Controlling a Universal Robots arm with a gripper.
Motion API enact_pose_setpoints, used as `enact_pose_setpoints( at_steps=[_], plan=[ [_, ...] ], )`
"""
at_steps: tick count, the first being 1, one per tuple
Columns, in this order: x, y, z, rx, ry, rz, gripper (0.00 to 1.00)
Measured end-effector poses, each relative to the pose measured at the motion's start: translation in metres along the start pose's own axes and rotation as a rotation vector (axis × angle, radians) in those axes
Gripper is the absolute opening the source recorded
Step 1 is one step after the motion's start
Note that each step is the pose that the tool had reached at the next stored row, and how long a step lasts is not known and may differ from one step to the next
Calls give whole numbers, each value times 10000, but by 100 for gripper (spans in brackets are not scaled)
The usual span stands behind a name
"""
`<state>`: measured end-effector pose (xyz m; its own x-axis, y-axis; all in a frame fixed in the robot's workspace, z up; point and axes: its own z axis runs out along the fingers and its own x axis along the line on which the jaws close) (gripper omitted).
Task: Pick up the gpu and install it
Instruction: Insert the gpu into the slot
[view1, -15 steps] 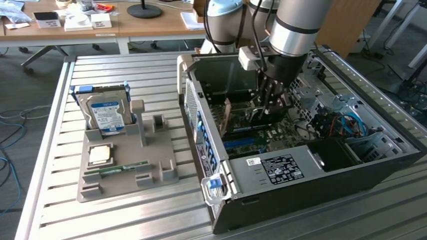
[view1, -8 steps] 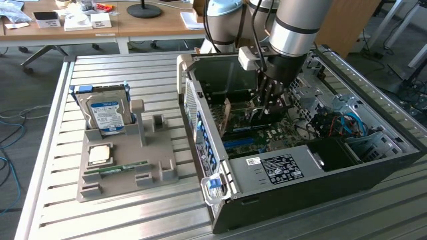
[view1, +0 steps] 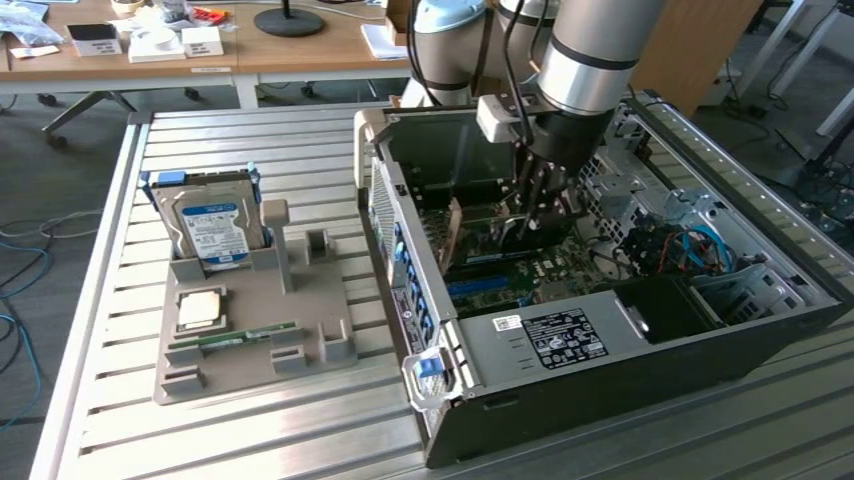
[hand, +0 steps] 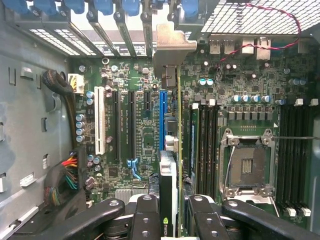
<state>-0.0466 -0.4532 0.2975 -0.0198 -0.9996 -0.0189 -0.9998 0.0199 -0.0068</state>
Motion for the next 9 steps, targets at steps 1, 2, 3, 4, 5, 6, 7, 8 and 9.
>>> enact_pose_setpoints(
  at_steps=[1,2,3,4,5,6,7,8,9],
  plan=[
    [0,0,6,-1,2,0,27],
    [0,0,8,-1,2,1,27],
    [0,0,8,-1,3,0,27],
    [0,1,8,-2,4,1,27],
    [0,1,8,-1,4,1,27],
    [0,1,8,-1,3,1,27],
    [1,2,9,-1,1,1,27],
    [1,3,11,1,-1,1,27],
    [2,5,11,0,0,1,27]
  ],
)
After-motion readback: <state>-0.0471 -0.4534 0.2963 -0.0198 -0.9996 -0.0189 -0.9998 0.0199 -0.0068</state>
